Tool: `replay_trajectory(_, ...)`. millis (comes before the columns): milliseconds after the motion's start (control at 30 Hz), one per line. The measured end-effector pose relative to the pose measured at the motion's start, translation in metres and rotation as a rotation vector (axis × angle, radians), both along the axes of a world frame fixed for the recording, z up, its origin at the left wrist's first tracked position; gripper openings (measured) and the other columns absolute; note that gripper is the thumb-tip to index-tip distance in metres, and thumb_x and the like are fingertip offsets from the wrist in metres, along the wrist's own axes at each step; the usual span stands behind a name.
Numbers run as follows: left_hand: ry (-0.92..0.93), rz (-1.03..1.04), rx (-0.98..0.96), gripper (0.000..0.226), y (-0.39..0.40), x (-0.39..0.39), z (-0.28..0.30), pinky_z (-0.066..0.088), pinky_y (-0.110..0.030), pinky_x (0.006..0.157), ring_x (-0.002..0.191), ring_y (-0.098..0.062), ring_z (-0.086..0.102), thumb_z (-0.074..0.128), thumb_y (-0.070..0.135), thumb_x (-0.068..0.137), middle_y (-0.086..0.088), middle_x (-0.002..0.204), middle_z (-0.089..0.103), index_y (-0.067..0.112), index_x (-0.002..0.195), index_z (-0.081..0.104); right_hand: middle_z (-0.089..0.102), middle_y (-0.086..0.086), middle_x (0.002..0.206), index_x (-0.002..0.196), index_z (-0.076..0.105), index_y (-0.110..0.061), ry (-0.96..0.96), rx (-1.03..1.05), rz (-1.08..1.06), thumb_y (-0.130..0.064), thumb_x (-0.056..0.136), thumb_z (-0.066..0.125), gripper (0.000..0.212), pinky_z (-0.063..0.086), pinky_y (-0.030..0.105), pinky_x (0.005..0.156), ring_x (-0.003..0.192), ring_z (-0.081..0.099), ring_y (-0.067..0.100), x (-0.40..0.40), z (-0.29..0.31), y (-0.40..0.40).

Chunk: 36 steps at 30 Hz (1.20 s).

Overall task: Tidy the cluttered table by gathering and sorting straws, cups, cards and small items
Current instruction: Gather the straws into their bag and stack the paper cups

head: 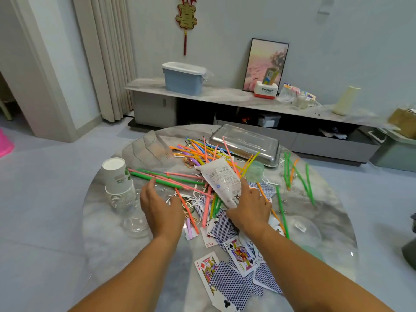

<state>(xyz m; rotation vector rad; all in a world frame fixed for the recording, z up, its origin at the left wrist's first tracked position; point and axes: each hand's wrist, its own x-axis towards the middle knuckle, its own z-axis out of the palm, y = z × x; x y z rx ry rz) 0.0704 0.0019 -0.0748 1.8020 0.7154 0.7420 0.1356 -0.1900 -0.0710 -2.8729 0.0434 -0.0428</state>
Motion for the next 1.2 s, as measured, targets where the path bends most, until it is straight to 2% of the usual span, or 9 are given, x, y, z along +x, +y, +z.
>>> replay_trajectory(267,-0.108,-0.081,-0.016,0.069,0.011,0.001,0.026,0.030,-0.042,0.119,0.145,-0.023,0.031,0.071,0.022,0.090,-0.005,0.155,0.036,0.023,0.150,0.036,0.049,0.002,0.146,0.156,0.017,-0.040,-0.060,0.277,0.243,-0.054,0.075,0.067,0.096,0.044,0.050,0.105,0.130,0.048,0.028,-0.013,0.025,0.017)
replay_trajectory(467,-0.278,-0.337,0.437,0.060,0.037,-0.019,0.054,0.027,-0.025,0.115,0.137,-0.005,0.035,0.055,0.049,0.095,0.003,0.147,0.042,0.023,0.147,0.041,0.045,-0.006,0.154,0.152,0.018,-0.052,0.234,0.165,0.683,-0.041,0.072,0.073,0.097,0.046,0.042,0.108,0.132,0.051,0.018,-0.037,0.053,-0.013)
replay_trajectory(567,-0.177,-0.546,0.500,0.057,0.035,-0.021,0.057,0.025,-0.021,0.110,0.132,0.006,0.031,0.045,0.062,0.098,0.012,0.146,0.042,0.034,0.147,0.038,0.044,-0.010,0.155,0.154,0.016,-0.049,0.277,0.031,0.793,-0.046,0.071,0.076,0.102,0.042,0.040,0.112,0.135,0.047,0.014,-0.053,0.048,-0.021)
replay_trajectory(733,0.144,-0.765,0.522,0.052,0.019,-0.026,0.032,0.030,-0.029,0.110,0.139,-0.005,0.033,0.041,0.058,0.101,0.010,0.154,0.041,0.039,0.150,0.037,0.043,-0.011,0.154,0.153,0.012,-0.052,0.288,0.030,0.852,-0.042,0.070,0.072,0.103,0.040,0.038,0.113,0.135,0.046,0.015,-0.067,0.032,-0.028)
replay_trajectory(833,0.332,-0.924,0.555,0.047,0.015,-0.032,0.016,0.040,-0.032,0.107,0.130,-0.008,0.047,0.043,0.055,0.103,0.012,0.147,0.049,0.038,0.146,0.044,0.047,-0.011,0.149,0.151,0.014,-0.054,0.316,-0.025,0.815,-0.058,0.071,0.074,0.100,0.041,0.038,0.110,0.129,0.048,0.014,-0.066,0.023,-0.040)
replay_trajectory(933,0.446,-1.039,0.585,0.032,0.008,-0.036,0.010,0.050,-0.036,0.093,0.105,-0.005,0.059,0.045,0.054,0.103,0.014,0.121,0.064,0.037,0.124,0.060,0.054,-0.019,0.140,0.147,0.032,-0.053,0.357,0.182,0.676,-0.083,0.075,0.062,0.083,0.044,0.031,0.106,0.121,0.051,-0.004,-0.063,0.019,-0.051)
replay_trajectory(1067,0.455,-1.035,0.520,0.032,-0.004,-0.030,0.009,0.051,-0.044,0.078,0.084,-0.018,0.062,0.044,0.045,0.105,0.003,0.092,0.068,0.023,0.099,0.066,0.069,-0.005,0.124,0.131,0.064,-0.029,0.025,0.235,0.263,-0.037,0.099,0.059,0.033,0.056,0.039,0.091,0.103,0.065,0.010,-0.028,0.018,-0.069)
replay_trajectory(1133,0.435,-0.941,0.480,0.025,-0.010,-0.022,0.008,0.052,-0.040,0.073,0.079,-0.017,0.064,0.048,0.041,0.105,0.005,0.087,0.068,0.024,0.097,0.065,0.070,0.007,0.122,0.131,0.063,-0.022,0.009,0.082,0.050,-0.018,0.097,0.056,0.034,0.056,0.043,0.087,0.105,0.066,0.027,-0.008,0.016,-0.085)
replay_trajectory(1200,0.434,-0.803,0.436,0.013,-0.018,-0.009,0.005,0.055,-0.034,0.071,0.077,-0.011,0.066,0.054,0.037,0.103,0.010,0.089,0.069,0.028,0.104,0.063,0.066,0.013,0.123,0.129,0.057,-0.018,0.074,0.003,-0.077,-0.023,0.097,0.054,0.032,0.054,0.044,0.088,0.110,0.060,0.035,0.007,0.012,-0.102)
